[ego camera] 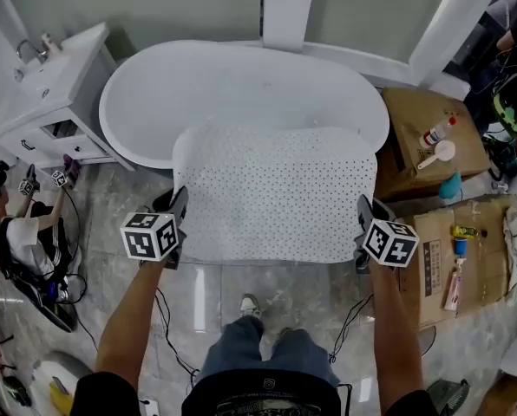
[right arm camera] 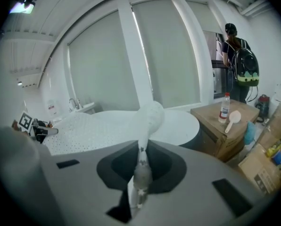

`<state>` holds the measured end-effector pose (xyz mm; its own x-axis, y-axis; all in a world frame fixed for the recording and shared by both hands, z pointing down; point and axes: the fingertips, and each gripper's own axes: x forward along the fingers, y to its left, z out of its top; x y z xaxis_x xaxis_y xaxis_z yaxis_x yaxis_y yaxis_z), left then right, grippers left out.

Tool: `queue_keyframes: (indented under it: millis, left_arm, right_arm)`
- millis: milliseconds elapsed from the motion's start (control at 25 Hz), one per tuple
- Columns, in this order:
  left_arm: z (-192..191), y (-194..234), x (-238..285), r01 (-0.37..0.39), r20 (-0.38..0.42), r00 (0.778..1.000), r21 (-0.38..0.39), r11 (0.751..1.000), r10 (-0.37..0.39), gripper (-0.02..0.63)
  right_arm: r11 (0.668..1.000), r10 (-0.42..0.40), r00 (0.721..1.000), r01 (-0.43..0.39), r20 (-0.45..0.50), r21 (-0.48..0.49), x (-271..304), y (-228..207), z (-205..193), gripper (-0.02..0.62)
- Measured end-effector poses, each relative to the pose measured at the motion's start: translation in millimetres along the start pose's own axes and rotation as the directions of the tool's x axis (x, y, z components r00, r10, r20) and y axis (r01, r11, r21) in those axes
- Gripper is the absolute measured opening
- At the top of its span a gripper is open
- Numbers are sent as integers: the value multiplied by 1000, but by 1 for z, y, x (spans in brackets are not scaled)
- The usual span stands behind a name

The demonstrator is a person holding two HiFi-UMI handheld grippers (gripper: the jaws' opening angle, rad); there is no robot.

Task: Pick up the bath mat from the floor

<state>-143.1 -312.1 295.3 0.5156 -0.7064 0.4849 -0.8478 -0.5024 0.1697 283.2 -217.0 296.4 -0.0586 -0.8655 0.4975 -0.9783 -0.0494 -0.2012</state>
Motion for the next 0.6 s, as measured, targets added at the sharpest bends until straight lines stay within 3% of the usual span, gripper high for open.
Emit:
queue_keyframes:
  millis: [280,600]
  left_arm:
    - [70,5,-16,-11,125,992,16,1000,9,40]
    - [116,8,-27,-36,205,978,-7,999,37,39]
  right_arm:
    - [999,-27,992,29,124,-15,-14,20,69,29]
    - [998,-22,971,36,240,-53,-30,35,128,29]
